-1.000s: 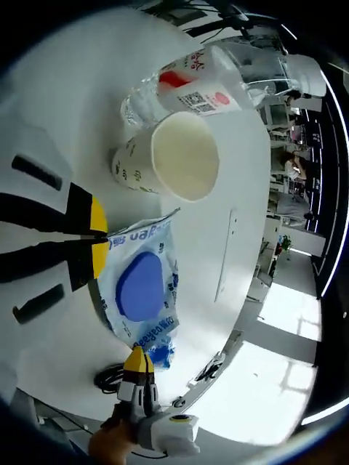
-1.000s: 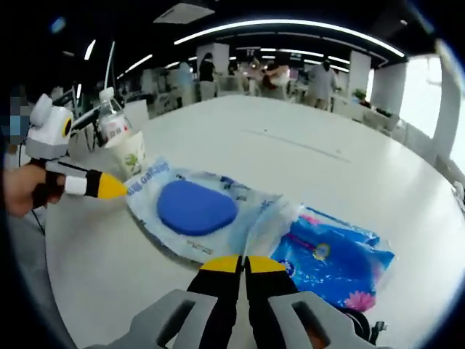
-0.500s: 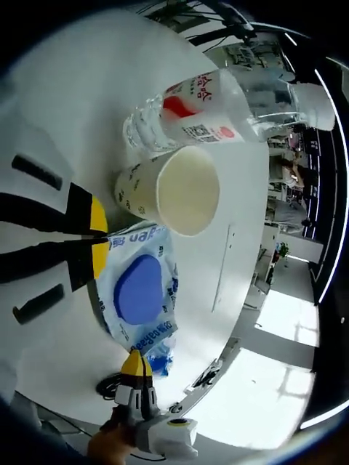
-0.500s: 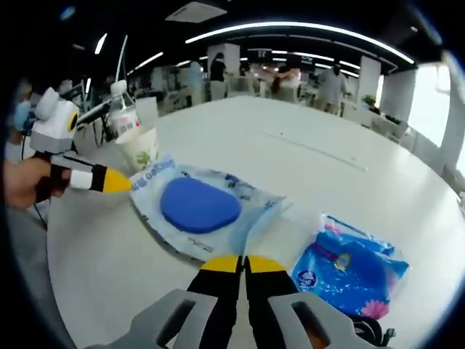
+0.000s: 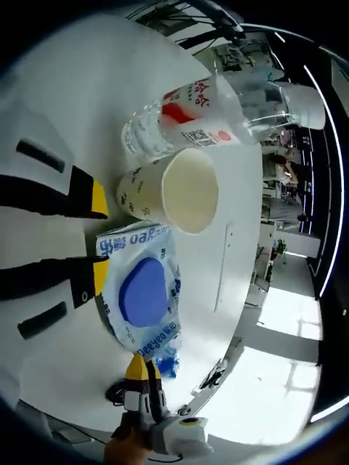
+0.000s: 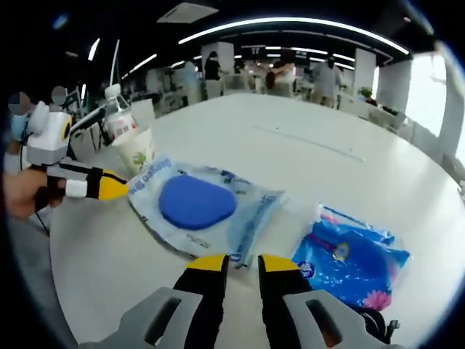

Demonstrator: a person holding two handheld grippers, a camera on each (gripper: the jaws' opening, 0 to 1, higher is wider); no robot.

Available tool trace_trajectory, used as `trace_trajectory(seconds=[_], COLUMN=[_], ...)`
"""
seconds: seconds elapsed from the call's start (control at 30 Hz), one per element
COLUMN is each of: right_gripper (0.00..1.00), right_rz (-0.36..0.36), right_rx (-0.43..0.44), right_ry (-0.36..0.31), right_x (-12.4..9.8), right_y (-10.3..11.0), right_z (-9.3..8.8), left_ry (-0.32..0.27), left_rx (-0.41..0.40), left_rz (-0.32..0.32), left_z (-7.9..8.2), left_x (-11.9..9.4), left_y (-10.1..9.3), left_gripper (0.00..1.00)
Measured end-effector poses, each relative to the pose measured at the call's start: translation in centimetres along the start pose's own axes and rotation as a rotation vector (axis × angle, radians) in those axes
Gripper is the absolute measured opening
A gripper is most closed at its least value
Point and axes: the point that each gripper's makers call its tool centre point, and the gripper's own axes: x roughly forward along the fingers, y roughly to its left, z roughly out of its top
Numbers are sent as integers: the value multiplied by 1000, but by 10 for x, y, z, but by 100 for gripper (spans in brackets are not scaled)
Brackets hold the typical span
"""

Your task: Arrange the tabletop items into an orderly group along one side of the table until the central work area is clear of visible clutter.

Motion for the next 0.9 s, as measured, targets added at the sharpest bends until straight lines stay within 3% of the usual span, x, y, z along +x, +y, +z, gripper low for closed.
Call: trace_trajectory(seconds=[0.2,0.47,0.7,0.9], right_gripper=[31,32,32,31], right_rz=[-14,-36,-72,-112], right_rx=[22,60,70,87], right_ry=[-28,-62,-99,-109], right_x=[-16,-33,-49,-63], right_y=[-4,-18,-45,-72], right_z=[-2,1,6,-1], left_ry=[-7,-56,-73,-69], left_rx=[18,63,108,130], left_rz=[-6,-25,-94,-129], left_z=[0,25,45,48], left_x=[-14,-22,-13,-3], left_y=[-8,-29,-69,-96], left_gripper=[25,26,26,25])
